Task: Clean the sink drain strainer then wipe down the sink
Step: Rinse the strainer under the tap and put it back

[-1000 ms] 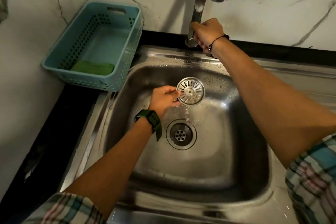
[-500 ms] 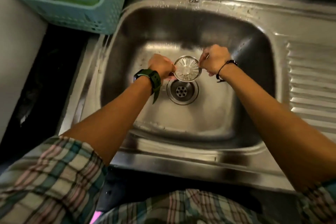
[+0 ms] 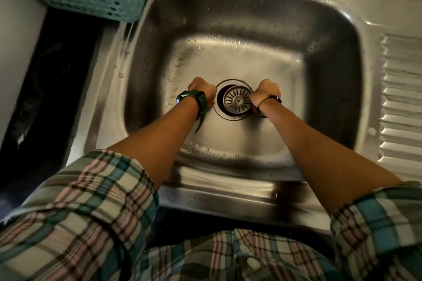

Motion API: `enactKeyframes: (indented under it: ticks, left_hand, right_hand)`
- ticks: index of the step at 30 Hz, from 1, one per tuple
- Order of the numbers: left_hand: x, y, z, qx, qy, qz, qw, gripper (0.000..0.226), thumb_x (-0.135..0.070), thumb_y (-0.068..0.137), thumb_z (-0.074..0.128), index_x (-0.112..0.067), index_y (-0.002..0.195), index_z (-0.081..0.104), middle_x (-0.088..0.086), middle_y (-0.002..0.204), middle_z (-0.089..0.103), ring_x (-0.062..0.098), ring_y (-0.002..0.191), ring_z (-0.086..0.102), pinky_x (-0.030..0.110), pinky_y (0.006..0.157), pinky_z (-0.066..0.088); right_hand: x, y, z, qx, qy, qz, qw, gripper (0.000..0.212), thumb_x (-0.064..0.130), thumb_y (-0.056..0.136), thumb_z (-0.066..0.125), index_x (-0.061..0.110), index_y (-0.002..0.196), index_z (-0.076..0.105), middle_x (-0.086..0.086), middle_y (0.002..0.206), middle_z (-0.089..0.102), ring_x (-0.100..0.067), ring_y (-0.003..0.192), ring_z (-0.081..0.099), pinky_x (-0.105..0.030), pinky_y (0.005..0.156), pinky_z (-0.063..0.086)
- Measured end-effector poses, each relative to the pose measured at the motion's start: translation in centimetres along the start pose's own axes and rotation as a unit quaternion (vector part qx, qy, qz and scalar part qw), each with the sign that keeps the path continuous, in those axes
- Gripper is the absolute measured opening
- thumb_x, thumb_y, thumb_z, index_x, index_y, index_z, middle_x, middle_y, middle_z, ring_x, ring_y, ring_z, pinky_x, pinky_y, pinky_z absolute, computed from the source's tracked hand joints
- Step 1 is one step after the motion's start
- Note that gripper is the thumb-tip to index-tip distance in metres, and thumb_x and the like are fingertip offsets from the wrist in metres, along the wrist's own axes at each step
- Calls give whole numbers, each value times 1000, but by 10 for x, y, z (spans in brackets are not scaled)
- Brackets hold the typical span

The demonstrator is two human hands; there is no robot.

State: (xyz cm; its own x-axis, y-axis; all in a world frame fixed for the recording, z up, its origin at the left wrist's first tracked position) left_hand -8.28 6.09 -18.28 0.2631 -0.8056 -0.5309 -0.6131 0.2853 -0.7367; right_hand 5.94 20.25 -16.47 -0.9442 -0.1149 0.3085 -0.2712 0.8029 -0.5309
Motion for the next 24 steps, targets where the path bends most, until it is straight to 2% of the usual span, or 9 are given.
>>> enactKeyframes:
  ticks: [3, 5, 7, 9, 11, 14, 17, 21, 24]
  left_hand:
    - [-3, -4, -12, -9, -34, -11, 999, 12, -1, 79, 52, -1, 70, 60, 17, 78, 65, 26, 63, 65, 37, 67, 59]
    - [-1, -8, -17, -8, -68, -34, 997, 15, -2, 84, 50, -5, 71, 56, 13, 73, 60, 20, 53, 57, 22, 48, 54]
    - [0, -12, -18, 0, -84, -51, 995, 17, -3, 86, 49, -5, 71, 56, 11, 67, 58, 18, 49, 54, 17, 39, 48]
    - [-4, -14, -14, 17, -85, -40, 995, 21, -3, 87, 48, -5, 67, 55, 9, 61, 56, 16, 48, 53, 15, 39, 47]
    - [-8, -19, -8, 36, -88, -34, 995, 17, -3, 87, 47, -5, 72, 55, 10, 63, 55, 16, 48, 52, 14, 39, 45]
    - [-17, -19, -4, 27, -72, 0, 997, 15, -6, 86, 50, 3, 88, 62, 15, 79, 64, 22, 64, 63, 26, 58, 57]
    - [-22, -18, -2, 26, -64, 14, 998, 17, -4, 85, 51, 7, 90, 63, 18, 83, 66, 25, 69, 65, 34, 71, 59]
    - [-30, -24, -4, 36, -68, 25, 997, 19, -3, 86, 50, 9, 92, 63, 18, 81, 64, 25, 68, 63, 31, 70, 58]
    - [-38, -34, -8, 52, -80, 33, 995, 16, 0, 86, 50, 9, 90, 63, 16, 75, 62, 23, 64, 61, 27, 61, 55]
  right_hand:
    - [2, 0, 6, -13, -6, -1, 1000, 24, 5, 84, 54, -3, 104, 62, -24, 114, 63, -40, 105, 60, -39, 84, 52]
    - [7, -1, 11, -16, -14, -8, 1000, 25, 6, 84, 54, -3, 106, 62, -24, 115, 62, -40, 106, 60, -39, 85, 52]
    - [10, -2, 14, -21, -34, -17, 999, 26, 3, 85, 52, -3, 108, 61, -25, 117, 61, -41, 108, 59, -41, 86, 51]
    - [11, -3, 14, -29, -76, -33, 996, 28, 0, 86, 47, -2, 111, 60, -25, 119, 60, -41, 110, 58, -42, 86, 51]
    - [17, -5, 13, -41, -136, -74, 987, 33, -3, 87, 40, -1, 114, 59, -24, 120, 59, -41, 110, 57, -42, 87, 50]
    - [28, -10, 13, -58, -195, -131, 970, 35, -3, 87, 38, 0, 115, 58, -23, 118, 61, -42, 108, 58, -42, 86, 50]
    - [31, -11, 12, -64, -204, -143, 966, 34, -3, 87, 37, 1, 113, 59, -23, 116, 62, -42, 106, 59, -42, 84, 50]
    - [30, -9, 6, -60, -199, -135, 969, 32, 1, 87, 39, 3, 113, 58, -22, 117, 62, -41, 106, 59, -41, 84, 50]
    - [31, -10, -1, -57, -179, -125, 974, 27, 9, 88, 46, 6, 111, 60, -20, 116, 63, -38, 105, 60, -38, 83, 51]
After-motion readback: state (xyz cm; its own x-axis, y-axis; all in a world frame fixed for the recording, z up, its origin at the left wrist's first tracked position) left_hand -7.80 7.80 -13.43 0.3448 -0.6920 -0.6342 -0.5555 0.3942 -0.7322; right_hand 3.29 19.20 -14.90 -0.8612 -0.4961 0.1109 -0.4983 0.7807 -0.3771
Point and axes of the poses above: each hand's wrist, its own y-axis towards the middle knuckle, its own z-axis out of the palm, x = y × z, the point moved 9 cm from there along y, towards the middle knuckle
